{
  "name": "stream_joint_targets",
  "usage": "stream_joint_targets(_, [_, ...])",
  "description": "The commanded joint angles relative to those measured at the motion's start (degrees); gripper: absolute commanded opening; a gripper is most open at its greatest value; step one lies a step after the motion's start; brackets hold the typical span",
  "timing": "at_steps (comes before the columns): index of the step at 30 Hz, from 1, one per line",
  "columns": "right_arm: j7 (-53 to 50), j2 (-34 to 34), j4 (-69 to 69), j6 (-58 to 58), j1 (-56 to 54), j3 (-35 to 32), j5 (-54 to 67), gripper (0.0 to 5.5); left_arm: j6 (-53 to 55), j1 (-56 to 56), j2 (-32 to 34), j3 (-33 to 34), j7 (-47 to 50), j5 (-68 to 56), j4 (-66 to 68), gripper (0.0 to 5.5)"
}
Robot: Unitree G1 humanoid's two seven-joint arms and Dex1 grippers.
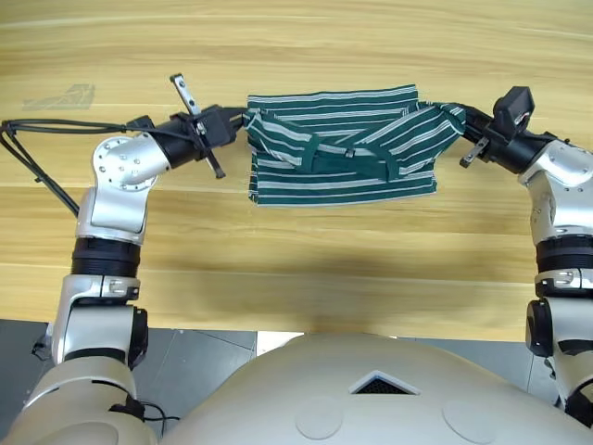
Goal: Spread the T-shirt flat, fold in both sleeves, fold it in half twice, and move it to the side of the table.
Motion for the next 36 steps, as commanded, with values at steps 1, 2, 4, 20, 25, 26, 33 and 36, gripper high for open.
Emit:
stream_joint_targets(1, [-2.33,2.07,6.24,-3.29,-4.92,-0.30,-2.76,0.08,-1.28,-3.77,-2.01,0.28,3.08,0.32,6.37,0.00])
stream_joint_targets(2, [-2.73,2.45,8.08,-4.11,-6.03,-0.34,-3.40,0.08,-1.21,-4.72,-2.84,0.56,4.10,0.00,8.04,0.00])
stream_joint_targets(4, [-3.73,3.34,12.09,-5.61,-8.47,-0.53,-4.49,0.08,-1.16,-6.12,-4.22,0.72,5.20,-0.63,10.86,0.00])
stream_joint_targets(20, [-20.25,9.63,33.67,-9.75,-20.30,-1.40,-12.65,2.10,1.20,-7.25,-7.80,2.78,16.75,0.87,20.04,1.42])
stream_joint_targets(25, [-27.37,9.03,37.16,-8.55,-21.09,-1.50,-15.05,2.89,4.40,-10.41,-9.12,7.33,29.35,-0.01,28.98,2.11])
stream_joint_targets(26, [-27.71,8.86,37.40,-8.70,-20.89,-1.61,-15.18,3.05,4.20,-10.48,-9.29,7.97,30.13,-0.51,29.68,2.24])
stream_joint_targets(33, [-29.53,8.65,38.28,-9.12,-17.96,-1.47,-16.82,4.27,2.20,-7.73,-11.28,8.97,29.68,-2.51,28.86,3.32])
stream_joint_targets(36, [-29.20,9.39,38.03,-9.56,-16.88,-0.39,-17.77,4.77,0.56,-5.92,-12.25,9.30,28.45,-3.93,25.35,3.74])
